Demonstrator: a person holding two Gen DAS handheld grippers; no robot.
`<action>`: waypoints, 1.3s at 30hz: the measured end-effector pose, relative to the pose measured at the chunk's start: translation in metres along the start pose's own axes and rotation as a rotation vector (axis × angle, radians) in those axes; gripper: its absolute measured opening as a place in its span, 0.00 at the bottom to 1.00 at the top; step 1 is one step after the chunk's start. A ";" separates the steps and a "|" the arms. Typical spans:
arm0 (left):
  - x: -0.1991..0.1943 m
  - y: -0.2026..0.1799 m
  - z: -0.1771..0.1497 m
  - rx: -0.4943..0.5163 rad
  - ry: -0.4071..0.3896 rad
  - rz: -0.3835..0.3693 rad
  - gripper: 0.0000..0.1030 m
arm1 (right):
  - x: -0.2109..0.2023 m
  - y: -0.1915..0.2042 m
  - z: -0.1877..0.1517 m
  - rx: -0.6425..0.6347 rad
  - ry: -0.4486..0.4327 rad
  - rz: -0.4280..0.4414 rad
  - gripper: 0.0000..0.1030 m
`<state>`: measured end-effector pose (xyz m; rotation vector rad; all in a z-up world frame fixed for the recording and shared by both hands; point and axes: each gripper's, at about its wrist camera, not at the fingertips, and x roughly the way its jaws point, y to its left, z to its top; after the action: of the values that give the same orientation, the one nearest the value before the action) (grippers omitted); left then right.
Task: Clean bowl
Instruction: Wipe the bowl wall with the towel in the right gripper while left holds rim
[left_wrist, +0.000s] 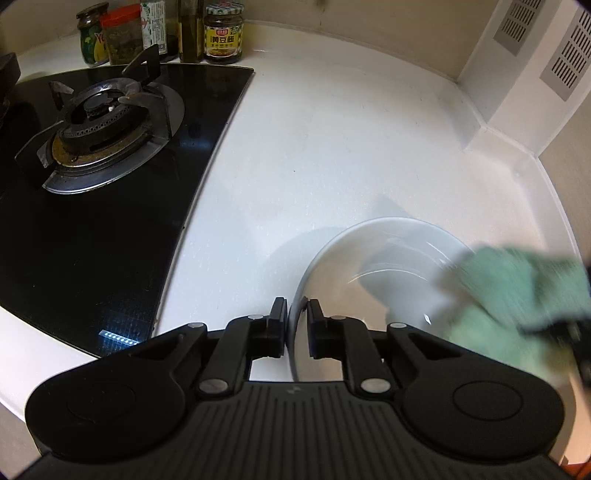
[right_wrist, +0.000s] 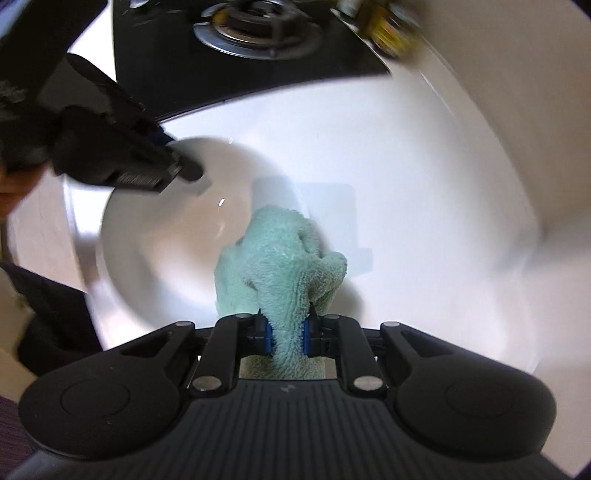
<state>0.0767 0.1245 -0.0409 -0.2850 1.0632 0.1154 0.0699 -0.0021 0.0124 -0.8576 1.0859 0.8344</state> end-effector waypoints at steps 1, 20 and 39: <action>0.001 0.001 0.001 0.004 0.000 0.002 0.14 | -0.003 0.003 -0.009 0.036 -0.004 0.011 0.11; -0.014 0.011 -0.012 -0.180 0.080 0.051 0.23 | -0.001 0.063 -0.027 0.342 -0.190 0.155 0.12; 0.029 -0.020 0.017 0.416 0.037 -0.070 0.14 | 0.039 0.056 0.071 -0.746 -0.361 -0.118 0.11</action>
<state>0.1095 0.1089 -0.0552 0.0521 1.0861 -0.1742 0.0574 0.0910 -0.0181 -1.3062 0.3845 1.2631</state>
